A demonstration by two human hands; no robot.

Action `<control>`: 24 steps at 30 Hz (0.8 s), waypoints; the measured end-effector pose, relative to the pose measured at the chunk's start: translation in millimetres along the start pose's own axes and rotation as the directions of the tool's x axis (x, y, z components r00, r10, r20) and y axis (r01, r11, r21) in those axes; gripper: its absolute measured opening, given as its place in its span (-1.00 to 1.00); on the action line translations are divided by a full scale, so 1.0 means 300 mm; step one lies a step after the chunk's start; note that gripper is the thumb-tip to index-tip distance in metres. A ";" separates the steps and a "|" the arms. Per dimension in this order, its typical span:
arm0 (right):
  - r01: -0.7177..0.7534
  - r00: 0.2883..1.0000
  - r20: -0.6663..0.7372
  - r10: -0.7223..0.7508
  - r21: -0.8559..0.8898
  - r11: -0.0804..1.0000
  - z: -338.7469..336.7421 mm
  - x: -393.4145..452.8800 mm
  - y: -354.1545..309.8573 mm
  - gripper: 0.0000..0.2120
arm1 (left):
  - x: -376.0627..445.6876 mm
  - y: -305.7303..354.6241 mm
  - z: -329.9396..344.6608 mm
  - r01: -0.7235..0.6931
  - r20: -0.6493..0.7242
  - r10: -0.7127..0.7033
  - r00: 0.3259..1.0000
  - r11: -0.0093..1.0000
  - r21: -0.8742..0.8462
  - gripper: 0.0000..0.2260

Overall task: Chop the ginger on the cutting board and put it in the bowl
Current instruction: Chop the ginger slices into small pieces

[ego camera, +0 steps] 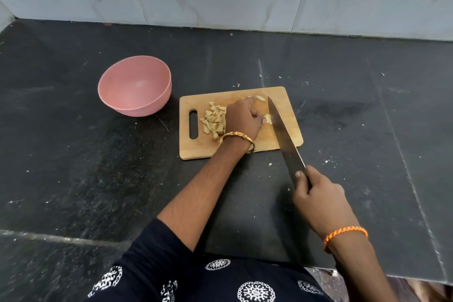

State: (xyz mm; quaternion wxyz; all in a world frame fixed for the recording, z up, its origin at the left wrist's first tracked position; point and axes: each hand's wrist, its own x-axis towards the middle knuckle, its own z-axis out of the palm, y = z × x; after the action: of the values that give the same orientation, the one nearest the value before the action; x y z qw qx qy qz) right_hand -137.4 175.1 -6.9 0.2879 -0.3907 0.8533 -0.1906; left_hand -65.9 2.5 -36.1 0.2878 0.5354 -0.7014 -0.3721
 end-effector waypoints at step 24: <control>0.065 0.983 0.180 -0.041 -0.126 0.990 -0.008 0.150 -0.057 -0.80 | -0.004 -0.012 0.004 0.009 -0.065 -0.012 0.998 0.999 -0.054 -0.67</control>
State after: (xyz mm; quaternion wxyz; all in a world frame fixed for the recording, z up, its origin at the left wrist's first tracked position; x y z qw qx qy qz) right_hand -153.3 129.8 -11.2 0.3311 -0.4468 0.8243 -0.1062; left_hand -64.6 3.3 -39.8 0.3229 0.5430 -0.6786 -0.3747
